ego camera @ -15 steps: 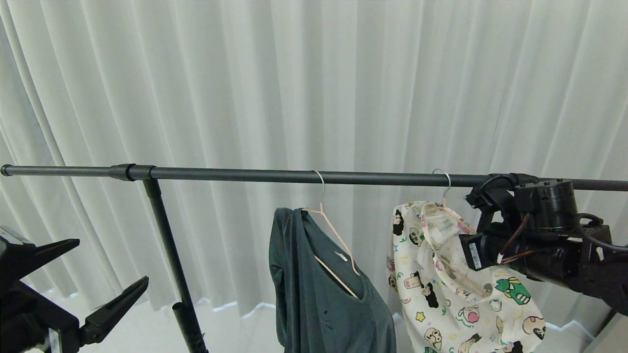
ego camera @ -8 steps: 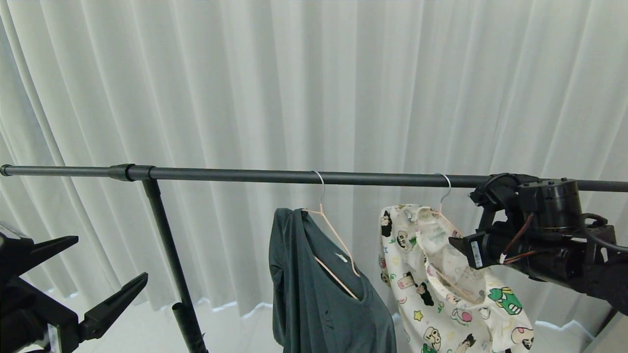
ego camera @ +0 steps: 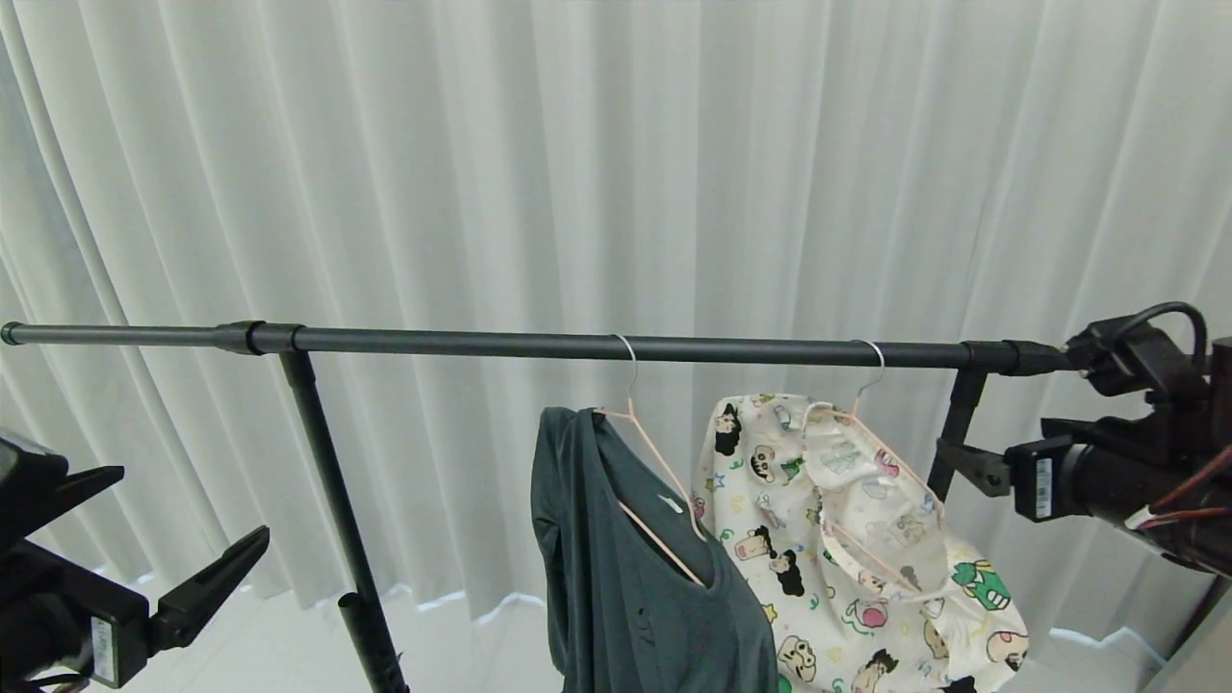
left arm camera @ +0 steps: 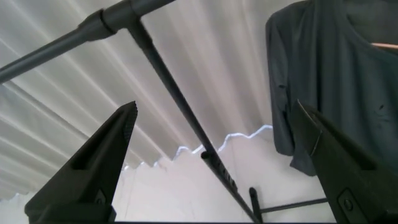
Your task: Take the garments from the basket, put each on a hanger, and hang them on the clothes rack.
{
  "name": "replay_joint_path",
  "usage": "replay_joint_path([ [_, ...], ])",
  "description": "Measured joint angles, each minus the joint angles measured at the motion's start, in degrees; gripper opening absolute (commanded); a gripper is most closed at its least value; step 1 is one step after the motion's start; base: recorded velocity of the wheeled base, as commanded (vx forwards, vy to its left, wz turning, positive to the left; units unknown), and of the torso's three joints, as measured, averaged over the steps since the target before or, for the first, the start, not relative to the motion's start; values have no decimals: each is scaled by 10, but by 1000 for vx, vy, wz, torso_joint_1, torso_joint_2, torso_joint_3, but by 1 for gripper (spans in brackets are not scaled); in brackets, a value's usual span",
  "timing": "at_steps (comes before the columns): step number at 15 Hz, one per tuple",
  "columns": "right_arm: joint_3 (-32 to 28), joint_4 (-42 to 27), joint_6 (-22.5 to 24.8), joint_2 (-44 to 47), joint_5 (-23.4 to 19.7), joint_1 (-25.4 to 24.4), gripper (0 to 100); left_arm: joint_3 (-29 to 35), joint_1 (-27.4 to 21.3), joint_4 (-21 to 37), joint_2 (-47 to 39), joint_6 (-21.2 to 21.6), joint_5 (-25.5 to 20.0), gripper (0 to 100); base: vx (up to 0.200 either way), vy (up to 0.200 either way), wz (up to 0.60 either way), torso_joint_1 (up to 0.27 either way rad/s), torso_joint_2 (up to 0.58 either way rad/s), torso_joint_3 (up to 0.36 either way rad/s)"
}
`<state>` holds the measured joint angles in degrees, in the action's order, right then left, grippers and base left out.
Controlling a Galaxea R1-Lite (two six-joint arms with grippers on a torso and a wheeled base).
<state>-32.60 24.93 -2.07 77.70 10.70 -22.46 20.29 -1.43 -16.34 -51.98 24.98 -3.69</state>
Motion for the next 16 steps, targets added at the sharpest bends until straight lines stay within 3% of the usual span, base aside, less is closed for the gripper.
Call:
replay_joint_path([
  [8,133,-4,76,-141,33,157,100,-49,4,0,11,0,1,100,-200,0,0,-2,2,5],
  [12,197,-38,104,-216,62,198,100,-90,34,0,40,-13,1,100,-200,0,0,0,4,1],
  [16,212,-121,106,-305,67,212,100,-139,53,0,96,-22,9,100,-200,0,0,2,4,2],
])
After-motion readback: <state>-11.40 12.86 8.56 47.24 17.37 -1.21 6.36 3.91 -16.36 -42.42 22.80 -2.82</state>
